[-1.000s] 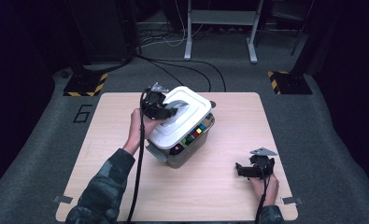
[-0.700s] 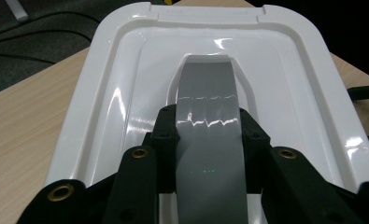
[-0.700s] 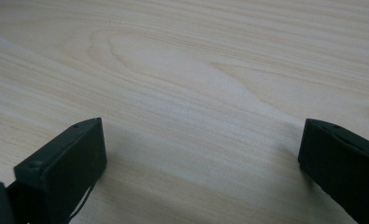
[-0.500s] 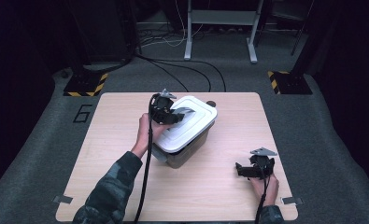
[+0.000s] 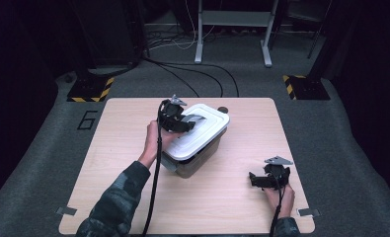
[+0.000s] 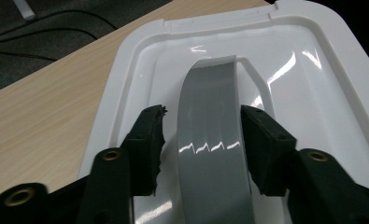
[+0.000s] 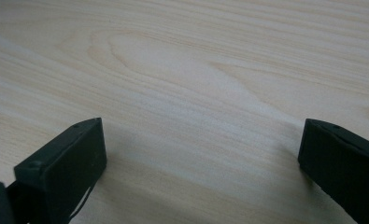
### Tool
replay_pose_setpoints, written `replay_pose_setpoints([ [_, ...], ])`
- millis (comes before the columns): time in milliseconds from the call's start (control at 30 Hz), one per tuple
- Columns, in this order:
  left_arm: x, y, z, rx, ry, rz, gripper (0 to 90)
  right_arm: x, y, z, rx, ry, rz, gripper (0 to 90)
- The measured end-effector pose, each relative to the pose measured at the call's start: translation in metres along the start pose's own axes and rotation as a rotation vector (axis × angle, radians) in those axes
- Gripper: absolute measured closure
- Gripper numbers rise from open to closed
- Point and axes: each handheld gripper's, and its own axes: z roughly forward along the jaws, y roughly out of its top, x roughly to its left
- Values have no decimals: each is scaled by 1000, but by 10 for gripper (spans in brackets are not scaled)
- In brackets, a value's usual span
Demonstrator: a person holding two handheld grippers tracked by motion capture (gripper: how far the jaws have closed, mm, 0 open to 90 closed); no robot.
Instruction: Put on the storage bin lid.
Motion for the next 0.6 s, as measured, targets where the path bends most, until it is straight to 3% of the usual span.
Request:
replay_pose_setpoints([
  [367,2,0,-9,0,-38,3,221,0,0,0,0,0,1,2],
  [600,7,-3,-25,-4,-51,-3,147,0,0,0,0,0,1,2],
])
